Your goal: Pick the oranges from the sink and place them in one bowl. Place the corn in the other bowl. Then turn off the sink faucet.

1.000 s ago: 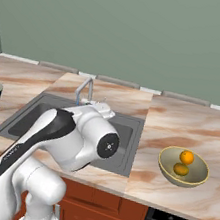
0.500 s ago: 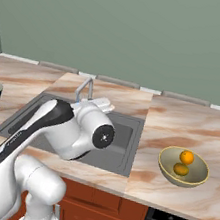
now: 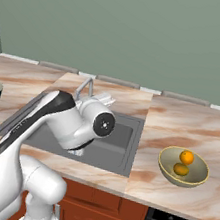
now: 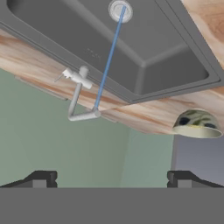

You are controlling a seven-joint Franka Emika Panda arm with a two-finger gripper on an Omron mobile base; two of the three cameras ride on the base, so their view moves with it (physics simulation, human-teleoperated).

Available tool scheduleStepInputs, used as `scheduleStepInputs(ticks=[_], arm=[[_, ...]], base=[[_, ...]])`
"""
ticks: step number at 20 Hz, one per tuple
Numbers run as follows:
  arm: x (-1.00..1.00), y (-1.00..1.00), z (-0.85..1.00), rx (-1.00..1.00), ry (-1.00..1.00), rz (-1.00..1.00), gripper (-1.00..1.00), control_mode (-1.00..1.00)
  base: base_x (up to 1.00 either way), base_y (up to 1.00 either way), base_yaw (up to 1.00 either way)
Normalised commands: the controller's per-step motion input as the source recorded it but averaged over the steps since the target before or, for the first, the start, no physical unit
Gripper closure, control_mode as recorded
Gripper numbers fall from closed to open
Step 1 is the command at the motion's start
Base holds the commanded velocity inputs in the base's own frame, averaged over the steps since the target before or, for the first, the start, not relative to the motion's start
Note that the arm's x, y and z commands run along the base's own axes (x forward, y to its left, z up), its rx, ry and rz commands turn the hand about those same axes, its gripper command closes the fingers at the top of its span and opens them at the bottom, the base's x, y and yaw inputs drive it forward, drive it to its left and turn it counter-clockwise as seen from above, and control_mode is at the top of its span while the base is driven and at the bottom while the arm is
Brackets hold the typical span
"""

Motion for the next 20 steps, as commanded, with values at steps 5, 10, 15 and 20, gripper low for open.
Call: scheduleStepInputs(ticks=[5,10,15,20], arm=[[0.22,0.00,-0.37,0.00,0.00,0.00,-1.00,-1.00],[0.29,0.01,-0.19,0.05,0.00,0.00,-1.00,-1.00],[0.19,0.09,-0.02,0.05,0.00,-0.02,-1.00,-1.00],[0.13,0.17,-0.12,0.02,0.00,-0.06,-1.00,-1.00]], base=[[0.00,0.00,0.00],[0.00,0.00,0.00],[0.00,0.00,0.00],[0.00,0.00,0.00]])
